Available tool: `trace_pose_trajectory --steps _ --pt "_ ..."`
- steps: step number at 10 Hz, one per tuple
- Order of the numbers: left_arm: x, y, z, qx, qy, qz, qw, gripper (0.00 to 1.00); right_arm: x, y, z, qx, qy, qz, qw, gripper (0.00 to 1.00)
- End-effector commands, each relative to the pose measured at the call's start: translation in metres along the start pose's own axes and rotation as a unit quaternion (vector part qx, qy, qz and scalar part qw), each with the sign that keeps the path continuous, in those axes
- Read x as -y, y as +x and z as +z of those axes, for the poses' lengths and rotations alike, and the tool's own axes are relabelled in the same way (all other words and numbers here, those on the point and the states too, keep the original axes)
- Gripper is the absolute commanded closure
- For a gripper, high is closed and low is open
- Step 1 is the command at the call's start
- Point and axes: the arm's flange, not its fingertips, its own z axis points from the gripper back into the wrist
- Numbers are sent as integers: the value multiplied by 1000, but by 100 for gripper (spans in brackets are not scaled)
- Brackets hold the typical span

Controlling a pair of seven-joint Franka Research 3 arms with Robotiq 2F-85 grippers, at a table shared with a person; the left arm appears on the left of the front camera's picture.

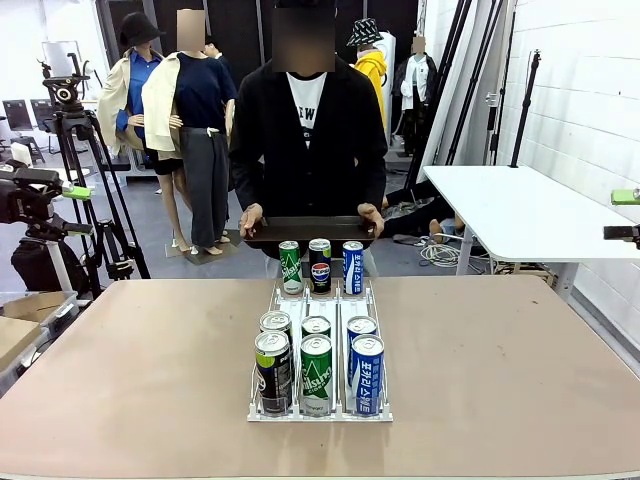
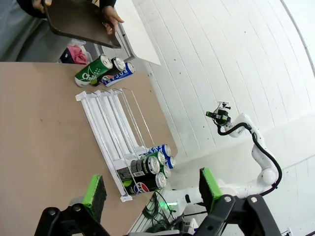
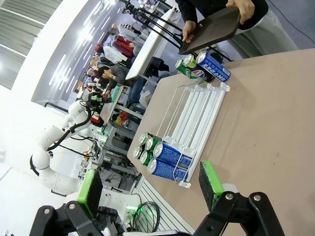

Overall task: Retrieve and hand over the desired beverage to the person.
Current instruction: Pick up a can of the same type that the person held from the Automatic Can Dispenser.

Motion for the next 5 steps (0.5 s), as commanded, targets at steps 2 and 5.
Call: trace_pose_trajectory --steps 2,5 --pt "20 -24 -9 5 20 18 1000 0 -2 -1 0 2 6 4 1000 0" --pt "56 -57 -33 8 22 -6 1000 0 -2 -1 0 2 6 4 1000 0"
